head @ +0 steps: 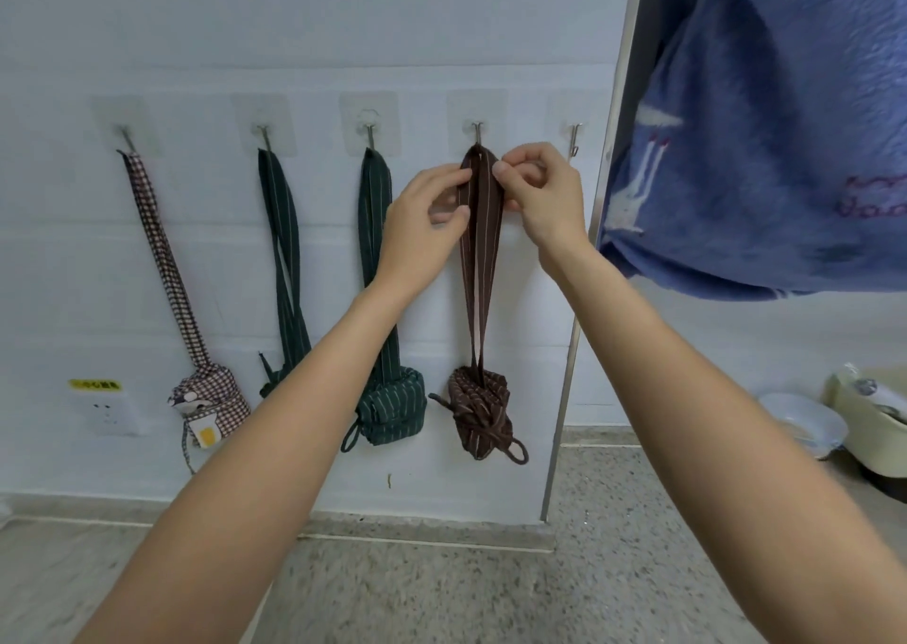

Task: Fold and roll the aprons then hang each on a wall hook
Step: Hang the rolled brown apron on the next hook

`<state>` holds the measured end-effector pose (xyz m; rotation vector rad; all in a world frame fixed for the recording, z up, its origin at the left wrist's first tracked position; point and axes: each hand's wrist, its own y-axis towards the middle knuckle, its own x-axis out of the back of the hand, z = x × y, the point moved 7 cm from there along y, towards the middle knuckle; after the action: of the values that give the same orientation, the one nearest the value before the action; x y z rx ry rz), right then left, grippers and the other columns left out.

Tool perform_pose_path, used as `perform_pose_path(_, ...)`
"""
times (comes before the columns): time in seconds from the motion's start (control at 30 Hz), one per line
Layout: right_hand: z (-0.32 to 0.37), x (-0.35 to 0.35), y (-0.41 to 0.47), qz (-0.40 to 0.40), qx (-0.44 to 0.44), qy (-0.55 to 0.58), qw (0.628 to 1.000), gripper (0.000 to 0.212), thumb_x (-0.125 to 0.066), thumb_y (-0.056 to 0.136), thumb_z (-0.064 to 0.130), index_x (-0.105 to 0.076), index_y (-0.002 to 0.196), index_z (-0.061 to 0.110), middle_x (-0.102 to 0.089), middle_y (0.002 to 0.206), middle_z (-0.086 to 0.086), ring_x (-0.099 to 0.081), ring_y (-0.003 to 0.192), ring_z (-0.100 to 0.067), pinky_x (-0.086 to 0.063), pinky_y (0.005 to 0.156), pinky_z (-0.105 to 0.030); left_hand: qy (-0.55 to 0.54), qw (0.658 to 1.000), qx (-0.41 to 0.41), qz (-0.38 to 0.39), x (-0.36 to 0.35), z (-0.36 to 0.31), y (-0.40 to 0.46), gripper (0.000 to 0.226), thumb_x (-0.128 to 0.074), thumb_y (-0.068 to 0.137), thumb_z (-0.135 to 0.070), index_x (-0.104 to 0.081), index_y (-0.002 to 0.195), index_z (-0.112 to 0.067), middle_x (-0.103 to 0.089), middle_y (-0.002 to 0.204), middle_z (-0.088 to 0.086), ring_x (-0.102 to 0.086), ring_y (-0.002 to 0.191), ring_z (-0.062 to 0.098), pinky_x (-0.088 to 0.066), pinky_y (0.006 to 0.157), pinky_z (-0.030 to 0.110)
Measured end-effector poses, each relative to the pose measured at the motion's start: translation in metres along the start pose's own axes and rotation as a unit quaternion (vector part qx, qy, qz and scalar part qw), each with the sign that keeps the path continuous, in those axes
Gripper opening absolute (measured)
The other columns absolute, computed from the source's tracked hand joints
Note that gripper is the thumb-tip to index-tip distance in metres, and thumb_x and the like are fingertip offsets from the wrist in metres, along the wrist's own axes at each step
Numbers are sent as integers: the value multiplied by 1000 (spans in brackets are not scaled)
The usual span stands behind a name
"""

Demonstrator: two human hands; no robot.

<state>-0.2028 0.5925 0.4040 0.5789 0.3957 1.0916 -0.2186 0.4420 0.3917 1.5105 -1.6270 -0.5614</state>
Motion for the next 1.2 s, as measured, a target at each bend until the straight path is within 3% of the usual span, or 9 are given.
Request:
perform_pose_path(0.2, -9, -6, -14, 58, -8, -27, 998, 15, -63, 85, 8, -55, 82, 20, -58, 63, 1, -58, 69, -15, -53, 71, -34, -21, 999, 43, 27, -6, 4, -8, 36, -59, 88, -9, -57, 123, -14, -51, 125, -3, -55, 97, -1, -40, 79, 3)
perform_pose_path(0.33, -44, 2, -48, 101, -35, -130, 986, 11, -64, 87, 16, -53, 87, 20, -58, 68, 5, -56, 67, -8, -46, 70, -21, 42, 993, 109, 24, -6, 27, -48, 41, -67, 83, -35, -49, 116, -20, -55, 114, -8, -62, 89, 9, -46, 78, 17)
perform_pose_path(0.43, -90, 17, -85, 118, -78, -242, 960, 13, -55, 92, 30, -55, 101, 20, -67, 91, 1, -62, 86, -14, -48, 80, -28, 208, 946, 201, 144, -19, 57, -91, 57, -51, 79, -68, -48, 114, -23, -59, 104, -8, -58, 91, 12, -41, 75, 29)
perform_pose_path(0.53, -122, 14, -123, 197, -147, -265, 933, 27, -44, 97, 33, -61, 110, 17, -66, 104, 0, -61, 98, -19, -46, 92, -39, 288, 877, 265, 280, -36, 81, -130, 73, -29, 81, -78, -52, 116, -18, -62, 108, 1, -56, 98, 20, -37, 71, 31)
perform_pose_path(0.63, -133, 13, -157, 196, -178, -214, 940, 26, -45, 97, 28, -68, 100, 16, -64, 98, 4, -60, 98, -16, -49, 90, -37, 222, 897, 275, 268, -42, 83, -152, 67, -35, 84, -72, -55, 118, -17, -62, 110, -1, -56, 99, 16, -41, 76, 30)
perform_pose_path(0.83, -115, 12, -195, 144, -69, -144, 977, 9, -56, 92, 10, -62, 96, 16, -66, 92, 4, -62, 88, -7, -51, 84, -25, -5, 924, 307, 230, -51, 96, -173, 44, -60, 86, -45, -60, 118, -15, -64, 116, -1, -59, 108, 14, -47, 94, 31)
perform_pose_path(0.97, -122, 21, -196, 55, -91, -148, 983, 39, -72, 81, 15, -47, 110, 16, -55, 95, 1, -56, 76, -8, -52, 77, -30, -109, 911, 310, 248, -53, 102, -179, 36, -60, 90, -21, -53, 125, -22, -58, 125, -10, -49, 121, 5, -38, 105, 28)
perform_pose_path(1.1, -136, 25, -177, 92, -91, -255, 958, 71, -75, 77, 37, -37, 135, 18, -43, 128, -4, -47, 112, -16, -40, 98, -31, -148, 880, 354, 279, -56, 105, -184, 57, -53, 90, -39, -36, 141, -20, -43, 143, -5, -37, 132, 7, -28, 113, 34)
perform_pose_path(1.2, -155, 18, -176, 176, -224, -128, 950, 71, -70, 81, 39, -33, 139, 23, -51, 127, -7, -52, 114, -17, -45, 98, -33, -158, 862, 386, 289, -62, 104, -191, 64, -44, 88, -52, -28, 143, -24, -37, 141, -15, -37, 127, 2, -27, 110, 23)
